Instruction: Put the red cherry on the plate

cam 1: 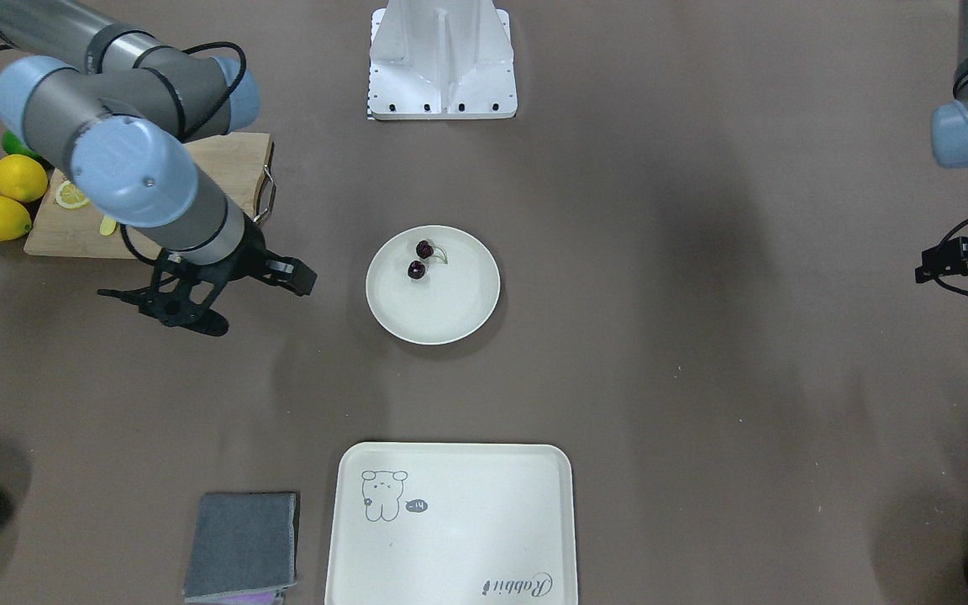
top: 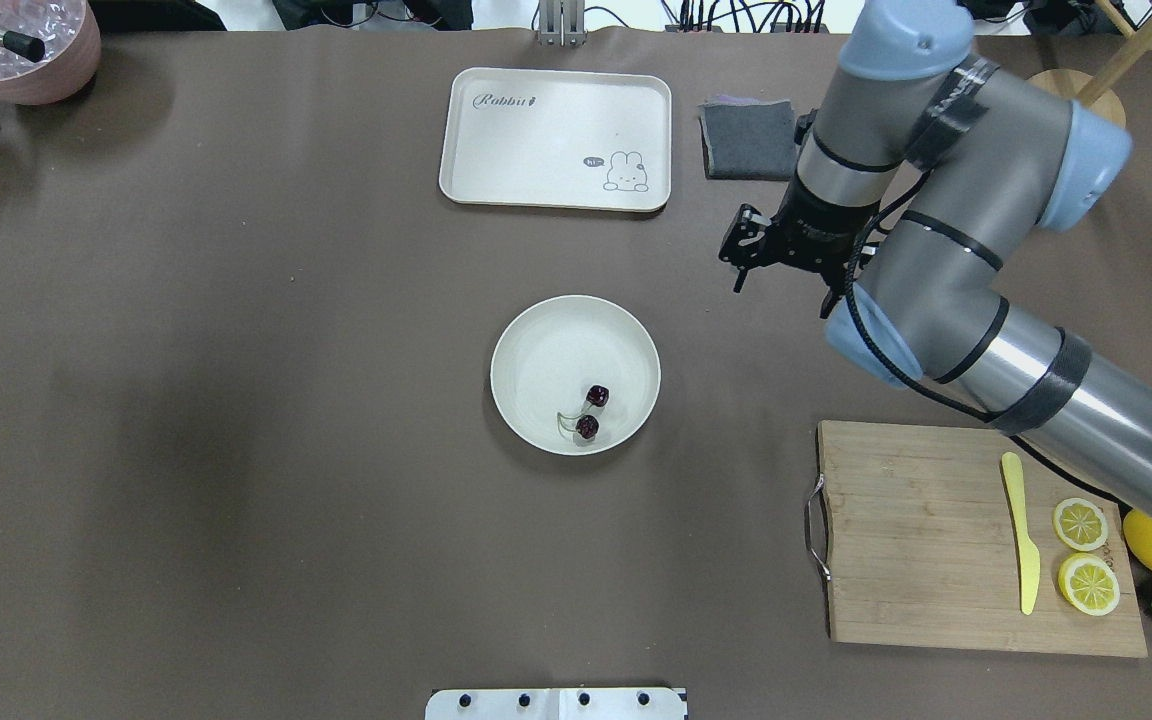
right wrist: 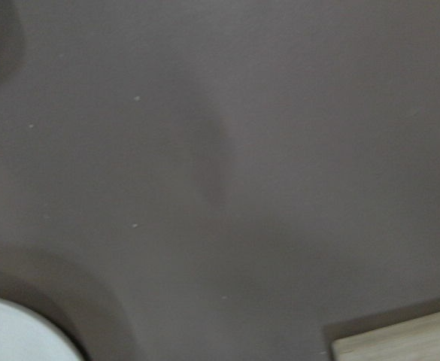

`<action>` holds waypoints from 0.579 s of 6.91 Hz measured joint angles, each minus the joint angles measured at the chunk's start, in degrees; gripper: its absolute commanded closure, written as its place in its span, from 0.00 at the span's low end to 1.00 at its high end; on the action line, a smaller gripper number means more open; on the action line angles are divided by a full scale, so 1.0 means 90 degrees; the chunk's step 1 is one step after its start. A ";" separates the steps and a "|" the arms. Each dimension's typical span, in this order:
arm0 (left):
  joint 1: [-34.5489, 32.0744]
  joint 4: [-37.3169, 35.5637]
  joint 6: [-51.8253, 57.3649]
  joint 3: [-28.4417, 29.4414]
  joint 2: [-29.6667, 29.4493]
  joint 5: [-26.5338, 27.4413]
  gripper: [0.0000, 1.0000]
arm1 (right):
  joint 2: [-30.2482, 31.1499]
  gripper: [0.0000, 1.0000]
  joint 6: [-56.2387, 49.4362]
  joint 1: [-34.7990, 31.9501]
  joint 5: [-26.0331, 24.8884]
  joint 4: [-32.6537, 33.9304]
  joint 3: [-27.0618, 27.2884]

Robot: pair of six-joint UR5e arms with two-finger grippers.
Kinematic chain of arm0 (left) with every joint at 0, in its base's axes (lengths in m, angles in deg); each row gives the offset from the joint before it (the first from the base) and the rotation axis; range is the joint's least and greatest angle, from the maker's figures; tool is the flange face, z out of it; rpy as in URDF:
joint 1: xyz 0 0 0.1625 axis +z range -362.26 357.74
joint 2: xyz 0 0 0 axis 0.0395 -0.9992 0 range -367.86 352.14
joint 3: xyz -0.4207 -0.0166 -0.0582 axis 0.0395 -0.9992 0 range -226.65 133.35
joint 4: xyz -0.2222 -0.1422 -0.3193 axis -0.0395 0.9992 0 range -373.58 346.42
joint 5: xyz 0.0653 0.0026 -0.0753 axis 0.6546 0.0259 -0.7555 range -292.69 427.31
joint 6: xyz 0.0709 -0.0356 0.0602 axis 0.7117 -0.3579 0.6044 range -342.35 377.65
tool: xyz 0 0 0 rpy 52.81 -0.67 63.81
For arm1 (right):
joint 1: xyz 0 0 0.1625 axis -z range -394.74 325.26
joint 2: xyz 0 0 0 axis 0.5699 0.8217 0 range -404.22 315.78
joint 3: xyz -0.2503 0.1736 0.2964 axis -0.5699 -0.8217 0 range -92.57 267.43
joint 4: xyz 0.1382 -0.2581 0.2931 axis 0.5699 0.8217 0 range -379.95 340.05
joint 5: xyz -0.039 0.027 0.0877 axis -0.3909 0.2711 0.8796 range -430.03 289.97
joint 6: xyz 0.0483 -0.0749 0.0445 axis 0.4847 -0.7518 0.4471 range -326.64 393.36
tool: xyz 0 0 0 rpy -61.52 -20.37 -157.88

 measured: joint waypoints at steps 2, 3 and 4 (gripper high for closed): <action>0.0020 0.0002 0.0000 -0.0003 -0.0001 0.0000 0.02 | 0.0643 0.00 -0.1561 -0.0656 0.0019 0.0543 0.0406; 0.0023 0.0003 0.0000 0.0000 0.0003 0.0000 0.02 | 0.1060 0.00 -0.2342 -0.0954 0.0011 0.0594 0.0523; 0.0024 0.0004 0.0003 0.0005 0.0005 0.0000 0.02 | 0.1484 0.00 -0.3303 -0.1374 0.0002 0.0617 0.0549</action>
